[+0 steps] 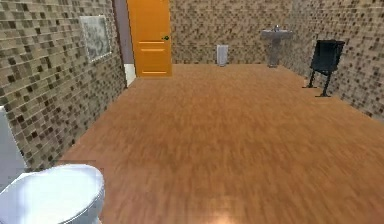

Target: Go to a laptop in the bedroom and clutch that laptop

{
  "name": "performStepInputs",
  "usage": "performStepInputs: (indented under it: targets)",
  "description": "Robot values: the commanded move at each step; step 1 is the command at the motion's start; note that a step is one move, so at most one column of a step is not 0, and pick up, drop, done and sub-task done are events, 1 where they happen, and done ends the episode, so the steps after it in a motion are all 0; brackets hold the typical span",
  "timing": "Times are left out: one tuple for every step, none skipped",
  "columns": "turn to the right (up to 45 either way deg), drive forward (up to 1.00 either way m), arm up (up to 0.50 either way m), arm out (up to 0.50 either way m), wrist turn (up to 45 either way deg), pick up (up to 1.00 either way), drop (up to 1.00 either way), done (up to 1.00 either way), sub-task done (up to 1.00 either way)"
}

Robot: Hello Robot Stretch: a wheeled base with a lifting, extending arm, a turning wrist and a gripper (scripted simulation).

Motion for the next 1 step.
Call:
performStepInputs:
  targets:
    - [0.0,0.65,0.00,0.00,0.0,0.00,0.00,0.00,0.00]
